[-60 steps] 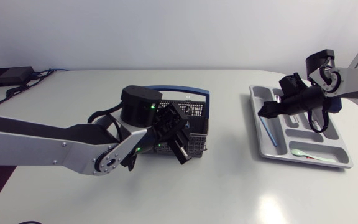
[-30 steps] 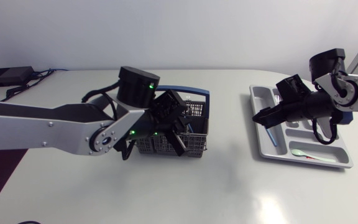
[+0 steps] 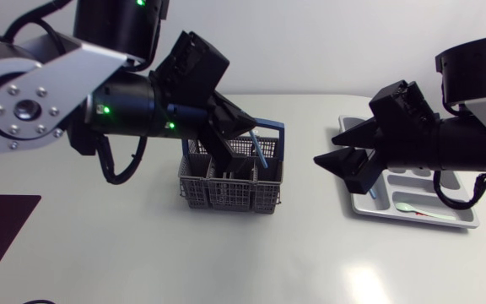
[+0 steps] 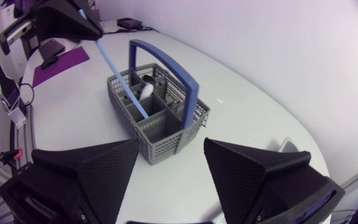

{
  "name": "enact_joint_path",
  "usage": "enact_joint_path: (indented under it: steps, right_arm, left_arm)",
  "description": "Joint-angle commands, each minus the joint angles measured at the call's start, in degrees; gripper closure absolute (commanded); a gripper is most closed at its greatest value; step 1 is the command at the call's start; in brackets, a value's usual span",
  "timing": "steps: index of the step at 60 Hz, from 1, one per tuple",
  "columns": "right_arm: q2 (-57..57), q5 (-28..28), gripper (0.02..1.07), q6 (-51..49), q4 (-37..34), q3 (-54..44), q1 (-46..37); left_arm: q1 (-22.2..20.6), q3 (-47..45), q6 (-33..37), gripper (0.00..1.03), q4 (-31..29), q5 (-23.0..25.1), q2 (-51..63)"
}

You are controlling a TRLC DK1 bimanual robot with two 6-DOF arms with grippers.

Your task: Unload the cutlery basket into the drawer organizer.

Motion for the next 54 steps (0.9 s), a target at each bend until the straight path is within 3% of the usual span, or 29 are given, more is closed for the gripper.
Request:
enact_joint_path:
  steps: [1,10,19,29,44,54]
  right_arm:
    - [-1.1,-0.3,0.31,0.0,-1.5,-0.4,3.8]
    - [-0.9,-0.2,0.31,2.0,-1.6,1.0,9.5]
    - [0.5,1.8,0.32,3.3,0.0,1.3,14.5]
    - [3.6,2.2,0.5,3.7,2.9,1.3,16.5]
    - [4.6,2.4,0.88,3.9,5.8,0.6,16.5]
    - [5.1,1.5,0.94,3.8,5.8,0.0,16.7]
  left_arm:
    - [0.1,3.2,-3.7,1.0,-3.3,2.8,-0.5]
    - [1.6,5.6,-8.0,1.0,-8.0,9.9,0.4]
    - [1.8,5.9,-9.4,1.0,-9.3,13.2,1.8]
    - [1.8,6.0,-10.1,1.0,-9.3,15.3,3.2]
    - [3.6,7.1,-11.1,1.0,-9.9,18.6,4.6]
    - [4.1,7.6,-11.2,1.0,-10.4,19.3,5.1]
